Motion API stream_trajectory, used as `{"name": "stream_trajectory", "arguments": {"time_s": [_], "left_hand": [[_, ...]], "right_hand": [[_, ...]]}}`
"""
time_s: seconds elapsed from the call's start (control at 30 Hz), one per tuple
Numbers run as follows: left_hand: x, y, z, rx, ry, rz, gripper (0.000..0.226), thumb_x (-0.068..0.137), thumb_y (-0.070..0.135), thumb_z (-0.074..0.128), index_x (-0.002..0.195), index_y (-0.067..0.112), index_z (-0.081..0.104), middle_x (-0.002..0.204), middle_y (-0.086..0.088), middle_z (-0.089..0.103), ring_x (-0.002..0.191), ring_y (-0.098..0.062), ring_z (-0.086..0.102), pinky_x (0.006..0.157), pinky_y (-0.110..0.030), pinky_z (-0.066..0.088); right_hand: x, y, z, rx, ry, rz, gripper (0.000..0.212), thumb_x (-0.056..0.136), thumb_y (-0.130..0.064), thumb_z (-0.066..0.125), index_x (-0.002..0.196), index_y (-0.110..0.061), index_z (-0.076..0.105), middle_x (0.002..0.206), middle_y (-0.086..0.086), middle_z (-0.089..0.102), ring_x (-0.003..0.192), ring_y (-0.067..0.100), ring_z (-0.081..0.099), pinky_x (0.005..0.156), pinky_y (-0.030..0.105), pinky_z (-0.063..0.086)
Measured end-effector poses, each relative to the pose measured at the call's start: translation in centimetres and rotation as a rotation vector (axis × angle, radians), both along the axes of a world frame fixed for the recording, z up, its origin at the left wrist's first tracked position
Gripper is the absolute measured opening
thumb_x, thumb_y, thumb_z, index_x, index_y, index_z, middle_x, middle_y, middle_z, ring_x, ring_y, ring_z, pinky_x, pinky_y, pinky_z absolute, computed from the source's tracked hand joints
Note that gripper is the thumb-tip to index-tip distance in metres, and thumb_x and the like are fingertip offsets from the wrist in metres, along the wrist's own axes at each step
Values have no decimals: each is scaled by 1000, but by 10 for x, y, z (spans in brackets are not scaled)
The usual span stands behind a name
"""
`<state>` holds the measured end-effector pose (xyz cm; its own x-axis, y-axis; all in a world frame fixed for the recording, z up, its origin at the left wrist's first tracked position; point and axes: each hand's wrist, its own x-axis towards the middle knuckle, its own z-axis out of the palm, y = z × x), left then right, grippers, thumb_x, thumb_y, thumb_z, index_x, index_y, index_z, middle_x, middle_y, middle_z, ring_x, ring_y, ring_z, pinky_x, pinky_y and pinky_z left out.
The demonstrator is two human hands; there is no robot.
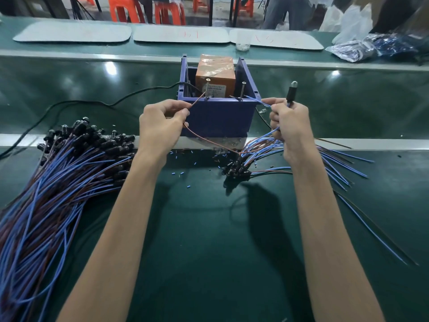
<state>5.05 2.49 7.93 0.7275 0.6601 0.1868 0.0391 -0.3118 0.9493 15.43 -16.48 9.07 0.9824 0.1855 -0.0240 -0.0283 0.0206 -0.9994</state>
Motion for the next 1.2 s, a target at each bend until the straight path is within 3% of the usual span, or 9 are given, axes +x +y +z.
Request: {"name": "stream_trajectory", "arguments": {"time_s": [0.47, 0.7, 0.9, 1.2], "left_hand": [[0, 2, -3, -19, -18, 0, 18, 90, 7, 61, 90, 21, 73, 78, 6, 69, 56, 0, 59, 64, -15, 48], [1, -2, -3, -43, -27, -28, 19, 89, 6, 60, 90, 20, 74, 87, -6, 73, 65, -6, 63, 75, -25, 57], [0, -4, -3, -47, -30, -35, 20, 90, 6, 61, 89, 22, 73, 85, -3, 72, 68, -7, 63, 82, -33, 58], [0, -5, -2, -47, -30, -31, 20, 89, 5, 61, 88, 22, 73, 82, 0, 71, 64, -3, 62, 80, -32, 58]], "right_hand": [[0, 7, -4, 28, -31, -21, 29, 95, 0, 36, 90, -13, 62, 40, -17, 34, 35, 0, 25, 36, 13, 21], [0, 7, -4, 53, -49, -35, 27, 95, 0, 39, 88, -12, 62, 56, -1, 42, 37, 0, 34, 37, 12, 25], [1, 6, -5, 71, -61, -33, 29, 95, 0, 40, 85, -14, 63, 43, -11, 49, 38, 0, 39, 37, 11, 27], [2, 5, -5, 43, -66, -29, 28, 97, -3, 41, 88, -16, 64, 46, -11, 52, 39, 0, 39, 38, 11, 28]]}}
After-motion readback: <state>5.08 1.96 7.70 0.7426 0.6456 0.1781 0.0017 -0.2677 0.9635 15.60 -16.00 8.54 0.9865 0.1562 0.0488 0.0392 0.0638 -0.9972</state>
